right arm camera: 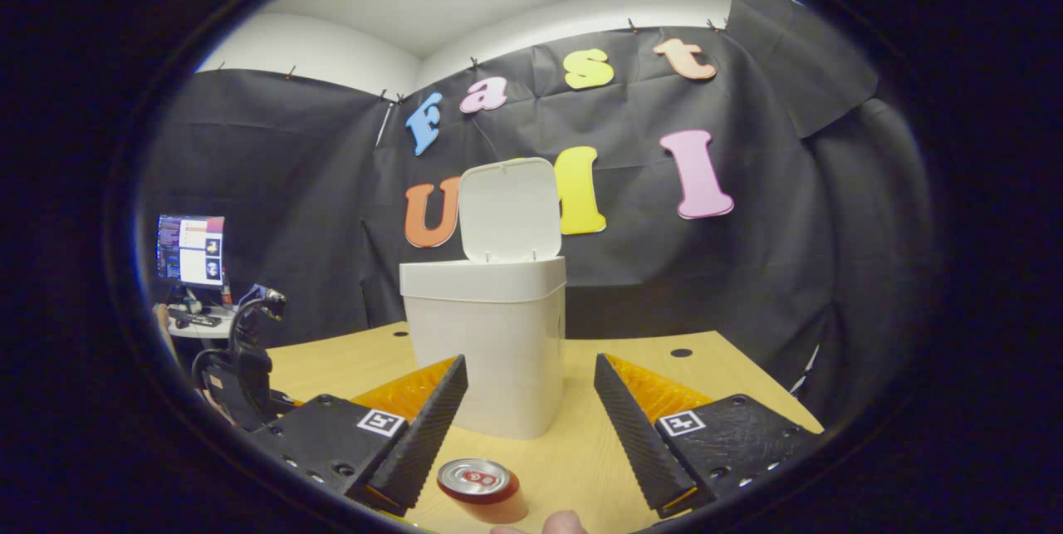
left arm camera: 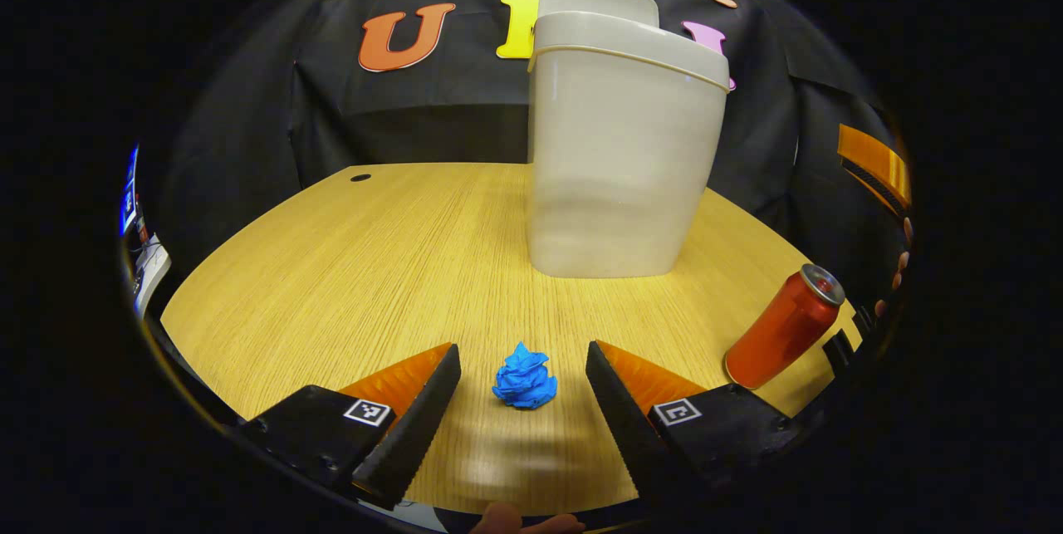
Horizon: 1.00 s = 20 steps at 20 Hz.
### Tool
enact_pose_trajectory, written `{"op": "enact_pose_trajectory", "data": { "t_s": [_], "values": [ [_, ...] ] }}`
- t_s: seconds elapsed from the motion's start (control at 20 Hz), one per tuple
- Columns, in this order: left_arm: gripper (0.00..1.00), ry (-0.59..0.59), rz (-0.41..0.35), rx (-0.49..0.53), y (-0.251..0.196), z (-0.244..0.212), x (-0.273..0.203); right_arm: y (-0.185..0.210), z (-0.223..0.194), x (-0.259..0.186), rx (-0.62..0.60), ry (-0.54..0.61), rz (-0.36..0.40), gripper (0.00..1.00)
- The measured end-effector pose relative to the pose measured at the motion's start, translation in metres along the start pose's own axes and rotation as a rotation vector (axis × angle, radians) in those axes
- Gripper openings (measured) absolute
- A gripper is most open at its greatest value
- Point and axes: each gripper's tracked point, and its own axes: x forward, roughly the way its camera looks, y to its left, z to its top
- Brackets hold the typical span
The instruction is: Press the lid of the desktop garbage bin to open it, pick up the crumpled paper on the desktop and throw it into the bin, then pick up the pop can on the desktop and drop it into the bin, and finally close the garbage bin lid.
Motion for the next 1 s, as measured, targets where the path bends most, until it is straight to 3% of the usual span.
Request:
{"op": "enact_pose_trajectory", "data": {
  "t_s": [0.1, 0.3, 0.5, 0.85, 1.0],
  "values": [
    [0.96, 0.027, -0.009, -0.013, -0.006, -0.008, 0.004, -0.006, -0.01, -0.001, -0.009, 0.013, -0.028, 0.95],
    [0.81, 0.071, 0.004, -0.038, -0.006, -0.02, 0.012, -0.003, -0.031, -0.01, -0.003, 0.055, -0.015, 0.95],
    [0.61, 0.061, 0.049, -0.026, -0.004, -0.018, 0.01, -0.008, -0.041, -0.02, 0.009, 0.079, -0.021, 0.95],
    [0.35, 0.033, 0.089, 0.009, 0.0, -0.012, 0.01, -0.005, -0.049, -0.031, 0.052, 0.09, -0.06, 0.96],
    [0.29, 0.01, 0.067, -0.021, -0.004, -0.01, 0.01, 0.005, -0.054, -0.034, 0.056, 0.103, -0.063, 0.96]
  ]
}}
